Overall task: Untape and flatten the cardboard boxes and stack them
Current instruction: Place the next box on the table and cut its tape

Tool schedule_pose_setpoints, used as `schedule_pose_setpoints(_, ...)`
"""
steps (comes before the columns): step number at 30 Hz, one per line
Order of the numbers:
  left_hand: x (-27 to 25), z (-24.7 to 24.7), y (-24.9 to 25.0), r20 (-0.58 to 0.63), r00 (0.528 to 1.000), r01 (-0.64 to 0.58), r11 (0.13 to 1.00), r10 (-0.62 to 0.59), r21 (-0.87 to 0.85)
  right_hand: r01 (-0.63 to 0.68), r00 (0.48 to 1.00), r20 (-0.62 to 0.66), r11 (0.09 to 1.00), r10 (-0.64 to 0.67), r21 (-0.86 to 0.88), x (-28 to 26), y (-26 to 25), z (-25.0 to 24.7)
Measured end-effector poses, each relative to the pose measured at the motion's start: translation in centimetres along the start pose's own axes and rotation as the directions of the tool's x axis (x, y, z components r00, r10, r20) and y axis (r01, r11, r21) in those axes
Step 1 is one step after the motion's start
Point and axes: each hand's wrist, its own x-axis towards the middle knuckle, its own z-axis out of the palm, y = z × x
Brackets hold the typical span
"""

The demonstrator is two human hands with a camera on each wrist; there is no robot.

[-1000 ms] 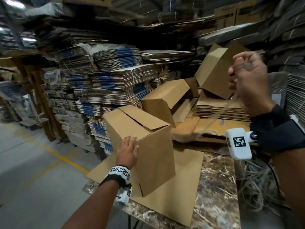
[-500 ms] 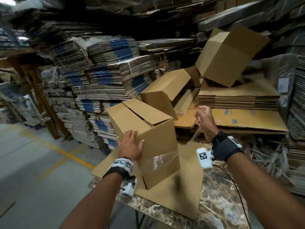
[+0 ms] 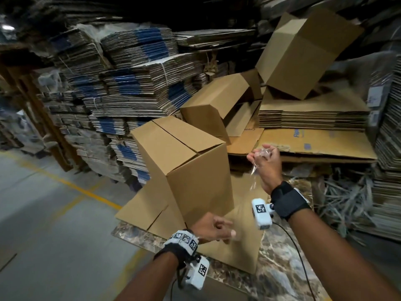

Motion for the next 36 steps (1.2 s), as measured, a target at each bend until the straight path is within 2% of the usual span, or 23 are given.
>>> schedule_pose_setpoints(1, -0.1, 0.1, -0.1, 0.026, 0.999, -0.036, 0.999, 0.037, -0.037, 0.017, 1.0, -0.024, 1.0, -0.017, 0.001, 0.1, -0.1, -0.6)
schedule_pose_setpoints(3, -0.5, 0.1, -0.3, -0.006, 0.995, -0.097, 0.987, 0.097, -0.129, 0.037, 0.996, -0.086, 0.999, -0.037, 0.007, 0.5, -0.6, -2.0)
schedule_pose_setpoints(5, -0.6, 0.0, -0.2, -0.126, 0.987, -0.119, 0.977, 0.098, -0.175, 0.033, 0.989, -0.143, 0.999, -0.035, -0.016, 0.5, -1.0, -3.6)
schedule_pose_setpoints(7, -0.2, 0.1, 0.2, -0.312, 0.948, -0.137, 0.963, 0.059, -0.233, 0.017, 0.988, -0.151, 0.987, -0.041, -0.162, -0.2, -0.9, -4.9)
schedule_pose_setpoints(9, 0.3, 0.1, 0.8, -0.486, 0.874, -0.189, 0.933, 0.018, -0.306, 0.013, 0.996, -0.076, 0.923, -0.045, -0.385, -1.4, 0.0, -5.5)
schedule_pose_setpoints(11, 0.7, 0.1, 1.4, -0.612, 0.791, -0.231, 0.93, 0.008, -0.286, 0.035, 0.999, 0.052, 0.847, -0.009, -0.531, -3.1, 1.2, -5.4)
schedule_pose_setpoints(13, 1.3, 0.1, 2.2, -0.699, 0.715, -0.183, 0.964, -0.002, -0.19, 0.03, 0.983, 0.168, 0.846, 0.071, -0.532, -4.6, 2.4, -4.7)
schedule_pose_setpoints(15, 1.8, 0.2, 3.1, -0.801, 0.598, -0.095, 0.99, -0.024, -0.101, -0.024, 0.947, 0.269, 0.871, 0.177, -0.49, -5.7, 3.3, -3.7)
schedule_pose_setpoints(17, 2.4, 0.4, 3.8, -0.869, 0.493, -0.07, 0.994, -0.042, -0.088, -0.108, 0.894, 0.346, 0.886, 0.284, -0.45, -6.6, 4.0, -2.8)
schedule_pose_setpoints(19, 2.7, 0.5, 3.9, -0.888, 0.458, -0.067, 0.996, -0.025, -0.062, -0.199, 0.833, 0.412, 0.895, 0.37, -0.4, -7.5, 4.5, -2.0)
schedule_pose_setpoints(21, 2.8, 0.3, 3.5, -0.883, 0.47, -0.036, 0.999, -0.002, -0.022, -0.232, 0.803, 0.446, 0.897, 0.395, -0.376, -8.2, 4.8, -1.5)
schedule_pose_setpoints(23, 2.6, 0.1, 3.4, -0.87, 0.494, 0.042, 0.999, -0.006, 0.017, -0.21, 0.814, 0.458, 0.915, 0.359, -0.343, -8.5, 5.0, -1.6)
schedule_pose_setpoints(26, 2.2, -0.3, 3.1, -0.843, 0.533, 0.099, 0.983, 0.077, 0.152, -0.132, 0.819, 0.477, 0.914, 0.319, -0.385, -8.4, 5.2, -2.0)
schedule_pose_setpoints(29, 2.0, -0.7, 2.3, -0.767, 0.605, 0.024, 0.958, 0.213, 0.285, -0.111, 0.811, 0.497, 0.916, 0.308, -0.386, -7.7, 6.0, -2.5)
schedule_pose_setpoints(31, 2.0, -1.0, 1.7, -0.725, 0.627, -0.062, 0.946, 0.285, 0.318, -0.068, 0.838, 0.473, 0.911, 0.273, -0.406, -7.3, 6.0, -2.7)
schedule_pose_setpoints(32, 2.0, -1.0, 1.5, -0.709, 0.644, -0.111, 0.952, 0.287, 0.285, -0.046, 0.851, 0.458, 0.906, 0.256, -0.421, -7.3, 6.0, -2.7)
schedule_pose_setpoints(33, 1.9, -1.0, 1.2, -0.683, 0.682, -0.15, 0.965, 0.26, 0.217, -0.031, 0.865, 0.437, 0.896, 0.247, -0.444, -7.1, 6.2, -2.8)
schedule_pose_setpoints(36, 1.5, -0.8, 0.5, -0.545, 0.833, -0.212, 0.965, 0.095, -0.155, -0.009, 0.914, 0.347, 0.865, 0.211, -0.502, -7.0, 6.8, -2.5)
